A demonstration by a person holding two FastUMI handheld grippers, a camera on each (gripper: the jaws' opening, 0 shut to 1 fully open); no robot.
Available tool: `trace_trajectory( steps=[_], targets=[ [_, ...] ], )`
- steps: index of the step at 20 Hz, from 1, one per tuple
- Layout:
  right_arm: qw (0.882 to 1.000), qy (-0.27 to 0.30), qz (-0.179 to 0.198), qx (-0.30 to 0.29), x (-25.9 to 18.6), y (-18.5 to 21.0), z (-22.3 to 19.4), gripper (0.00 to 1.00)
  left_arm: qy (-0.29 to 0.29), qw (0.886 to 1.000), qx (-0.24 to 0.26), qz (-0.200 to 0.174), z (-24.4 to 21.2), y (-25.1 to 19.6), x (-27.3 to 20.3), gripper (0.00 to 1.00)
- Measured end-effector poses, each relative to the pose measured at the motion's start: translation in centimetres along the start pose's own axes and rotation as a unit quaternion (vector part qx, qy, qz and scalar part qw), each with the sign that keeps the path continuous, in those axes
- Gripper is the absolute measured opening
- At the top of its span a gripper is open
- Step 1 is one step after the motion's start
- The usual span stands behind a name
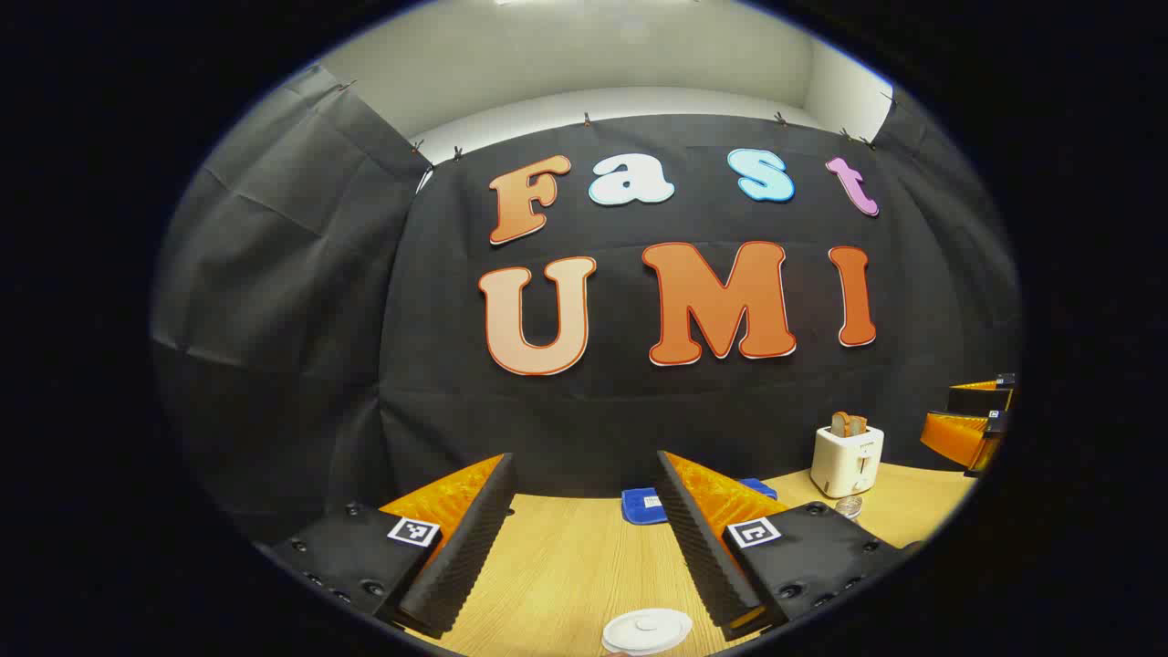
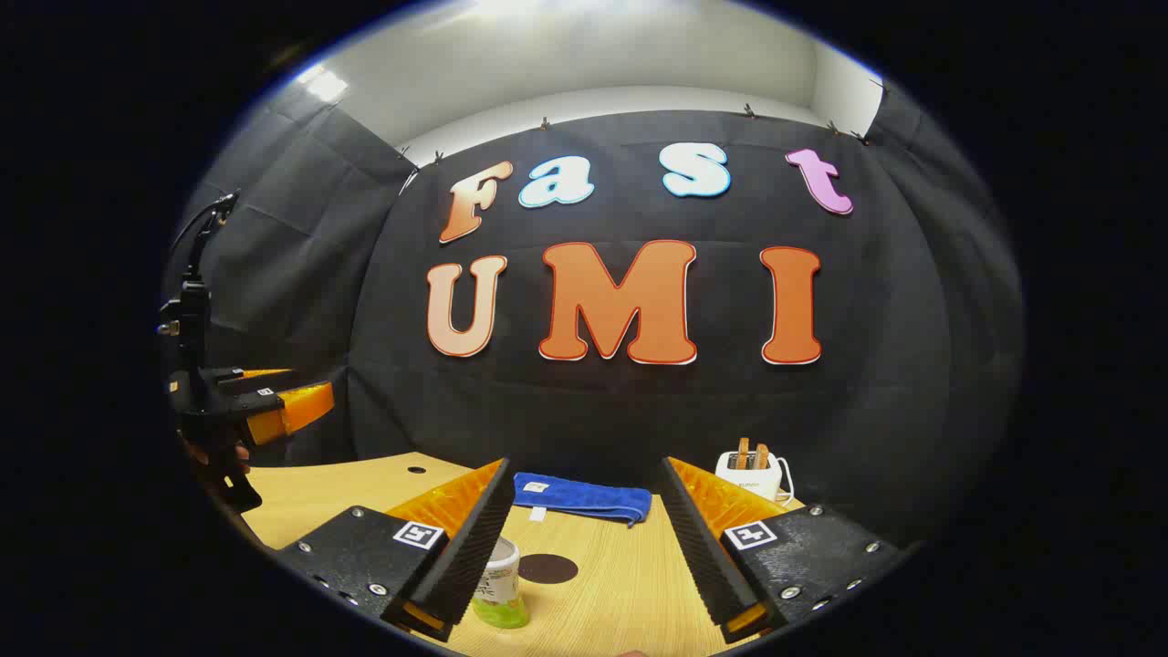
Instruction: Open the teacup lid with one hand, grasp the water bottle and pour water into the teacup with the other hand; after pouring, place the water bottle on the coaster and then close the teacup lid.
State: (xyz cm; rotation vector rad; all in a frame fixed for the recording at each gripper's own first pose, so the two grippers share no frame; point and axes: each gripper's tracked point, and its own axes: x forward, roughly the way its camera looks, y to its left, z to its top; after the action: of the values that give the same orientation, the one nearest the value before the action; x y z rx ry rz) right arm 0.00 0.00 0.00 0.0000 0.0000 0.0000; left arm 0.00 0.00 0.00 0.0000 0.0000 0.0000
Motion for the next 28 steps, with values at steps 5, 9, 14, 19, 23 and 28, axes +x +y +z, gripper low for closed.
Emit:
trace_trajectory(
  steps=[5,9,14,19,23,28],
  targets=[
    [1.0,-0.007,0.004,-0.001,-0.1,0.2,0.4,0.96,-0.006,1.0,-0.003,-0.002,0.3,0.1,-0.3,0.99],
    [1.0,0.001,0.001,-0.011,-0.4,0.3,-0.3,0.96,0.0,1.0,-0.013,-0.008,0.0,-0.2,-0.4,0.99],
    [1.0,0.003,0.008,-0.011,-0.6,0.7,-0.4,0.96,-0.002,1.0,-0.013,-0.003,0.0,0.3,-0.8,0.99],
    [1.0,0.006,0.013,-0.01,-0.9,0.9,-0.5,0.96,-0.002,1.0,-0.012,-0.005,0.0,0.3,-0.9,0.99],
    [1.0,0.01,0.021,-0.009,-1.1,1.6,-1.2,0.96,0.014,1.0,-0.016,-0.012,-1.3,0.2,-0.7,0.99],
    [0.999,0.03,0.033,-0.009,-1.4,2.7,-3.1,0.96,0.039,0.999,-0.013,-0.018,-3.4,0.0,-0.6,0.99]
  ],
)
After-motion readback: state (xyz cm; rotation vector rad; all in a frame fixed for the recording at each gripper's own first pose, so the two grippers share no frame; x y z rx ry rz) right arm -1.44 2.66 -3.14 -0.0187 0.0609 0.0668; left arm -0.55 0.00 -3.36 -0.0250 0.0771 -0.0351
